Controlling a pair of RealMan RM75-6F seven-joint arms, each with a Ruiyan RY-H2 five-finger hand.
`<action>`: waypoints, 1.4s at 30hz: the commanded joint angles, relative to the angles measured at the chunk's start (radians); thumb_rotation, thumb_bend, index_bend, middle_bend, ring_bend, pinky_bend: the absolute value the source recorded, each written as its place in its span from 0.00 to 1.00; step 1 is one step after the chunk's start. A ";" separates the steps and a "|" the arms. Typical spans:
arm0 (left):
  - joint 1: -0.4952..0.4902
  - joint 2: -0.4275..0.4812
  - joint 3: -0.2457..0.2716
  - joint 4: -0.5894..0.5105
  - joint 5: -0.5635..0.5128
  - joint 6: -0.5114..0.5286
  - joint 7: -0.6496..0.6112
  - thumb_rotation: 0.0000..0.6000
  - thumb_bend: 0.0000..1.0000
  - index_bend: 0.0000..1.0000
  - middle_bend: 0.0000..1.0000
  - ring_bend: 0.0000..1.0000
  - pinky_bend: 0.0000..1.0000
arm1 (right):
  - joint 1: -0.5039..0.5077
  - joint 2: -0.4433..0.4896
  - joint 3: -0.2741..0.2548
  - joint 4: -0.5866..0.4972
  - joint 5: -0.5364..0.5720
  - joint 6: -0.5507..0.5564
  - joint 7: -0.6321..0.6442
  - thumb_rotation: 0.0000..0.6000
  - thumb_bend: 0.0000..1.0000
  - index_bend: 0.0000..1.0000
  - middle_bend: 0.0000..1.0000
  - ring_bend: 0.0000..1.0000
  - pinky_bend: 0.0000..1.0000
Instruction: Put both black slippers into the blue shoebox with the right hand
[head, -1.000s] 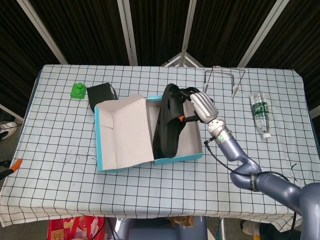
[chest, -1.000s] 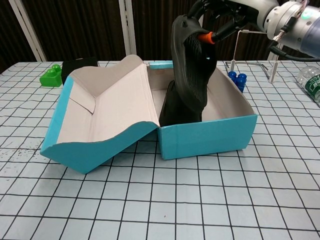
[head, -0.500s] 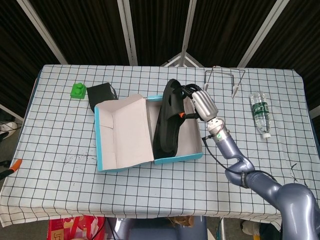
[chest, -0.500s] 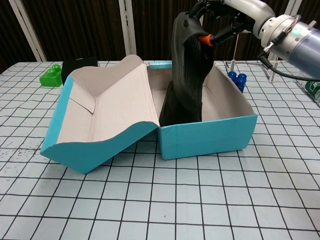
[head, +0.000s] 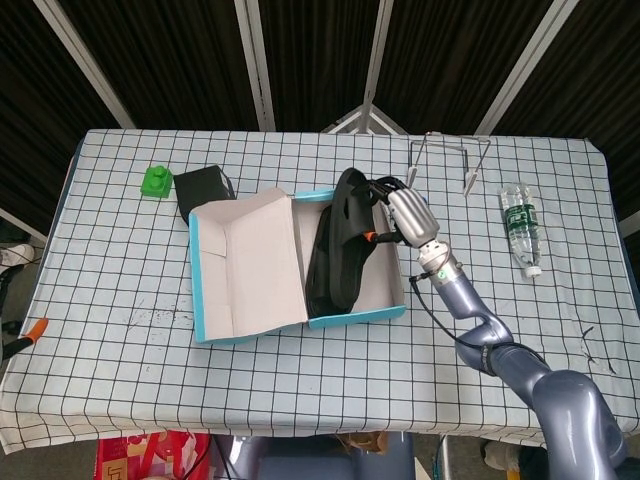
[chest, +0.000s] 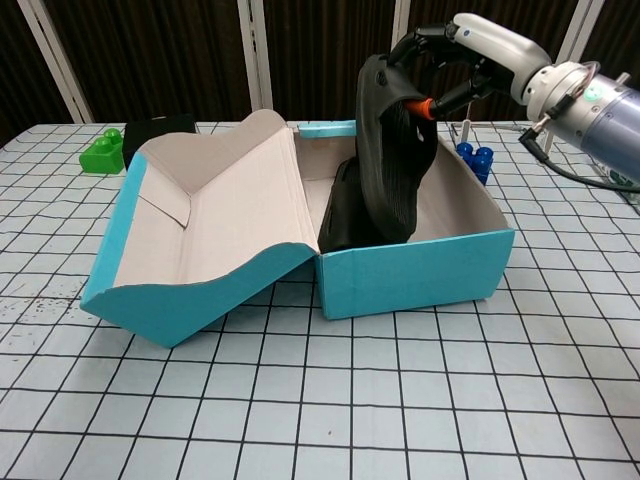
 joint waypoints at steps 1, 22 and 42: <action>-0.001 -0.002 0.000 0.001 0.001 -0.001 0.003 1.00 0.08 0.22 0.04 0.00 0.05 | -0.008 -0.010 -0.016 0.016 -0.016 0.016 0.015 1.00 0.36 0.50 0.38 0.40 0.20; -0.004 -0.005 0.002 0.001 -0.003 -0.006 0.011 1.00 0.08 0.22 0.04 0.00 0.05 | -0.013 -0.076 -0.078 0.115 -0.052 -0.003 0.008 1.00 0.36 0.50 0.38 0.40 0.20; 0.001 0.005 0.000 -0.003 -0.006 -0.001 -0.008 1.00 0.08 0.23 0.05 0.00 0.05 | 0.018 -0.058 -0.108 0.070 -0.058 -0.114 -0.113 1.00 0.36 0.51 0.39 0.40 0.20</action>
